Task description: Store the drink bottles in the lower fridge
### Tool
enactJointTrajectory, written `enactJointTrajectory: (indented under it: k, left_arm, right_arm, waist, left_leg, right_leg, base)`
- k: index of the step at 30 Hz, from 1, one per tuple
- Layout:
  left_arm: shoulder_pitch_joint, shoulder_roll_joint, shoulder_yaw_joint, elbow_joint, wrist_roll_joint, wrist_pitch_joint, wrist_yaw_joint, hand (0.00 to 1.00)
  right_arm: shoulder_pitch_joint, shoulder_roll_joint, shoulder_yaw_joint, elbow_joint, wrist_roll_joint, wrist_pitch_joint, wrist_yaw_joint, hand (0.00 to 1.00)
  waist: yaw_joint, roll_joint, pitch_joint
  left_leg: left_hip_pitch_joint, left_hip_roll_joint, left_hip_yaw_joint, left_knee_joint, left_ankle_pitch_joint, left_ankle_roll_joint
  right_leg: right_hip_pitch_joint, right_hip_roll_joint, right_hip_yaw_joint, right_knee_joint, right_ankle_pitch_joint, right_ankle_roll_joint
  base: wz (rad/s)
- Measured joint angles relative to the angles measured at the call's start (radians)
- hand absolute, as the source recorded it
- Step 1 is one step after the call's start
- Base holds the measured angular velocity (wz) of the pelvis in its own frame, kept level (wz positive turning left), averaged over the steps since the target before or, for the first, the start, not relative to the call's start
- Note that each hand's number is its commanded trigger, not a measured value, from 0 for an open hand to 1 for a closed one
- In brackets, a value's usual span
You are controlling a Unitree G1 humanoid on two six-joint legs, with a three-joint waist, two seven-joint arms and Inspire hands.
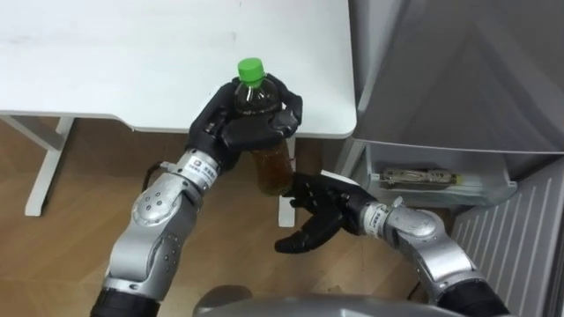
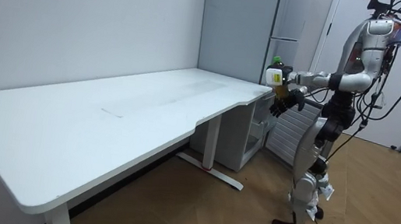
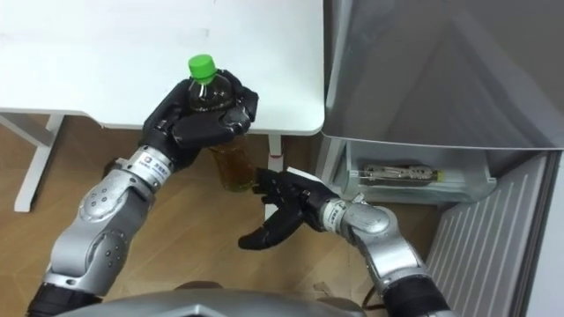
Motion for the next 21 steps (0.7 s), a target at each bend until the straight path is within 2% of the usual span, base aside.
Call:
enactJointTrajectory:
  k: [7, 16, 21]
  left_arm:
    - [0.005, 0.023, -0.070, 0.022, 0.063, 0.000, -0.016, 1.00]
    - [0.008, 0.045, -0.101, 0.023, 0.078, 0.000, -0.047, 1.00]
    - [0.009, 0.062, -0.135, 0.023, 0.078, 0.000, -0.047, 1.00]
  right_arm:
    - [0.000, -0.004, 0.039, 0.000, 0.092, 0.002, 0.026, 0.00]
    - [0.001, -0.007, 0.051, 0.000, 0.199, 0.010, 0.027, 0.00]
    - [0.002, -0.009, 0.059, -0.003, 0.263, 0.023, 0.016, 0.00]
  waist:
    - [0.002, -0.001, -0.0001]
    - [-0.005, 0.001, -0.0011]
    - [-0.004, 0.008, -0.0046]
  left_leg:
    - [-0.006, 0.000, -0.004, -0.001, 0.000, 0.000]
    - [-0.009, 0.000, -0.005, 0.010, 0.000, 0.000]
    - [-0.004, 0.000, -0.005, 0.010, 0.000, 0.000]
  right_leg:
    - [-0.007, 0.000, -0.001, 0.001, 0.000, 0.000]
    - [-0.004, 0.000, -0.003, 0.002, 0.000, 0.000]
    - [-0.002, 0.000, -0.002, 0.007, 0.000, 0.000]
  base:
    - [0.00]
    - [0.00]
    - [0.00]
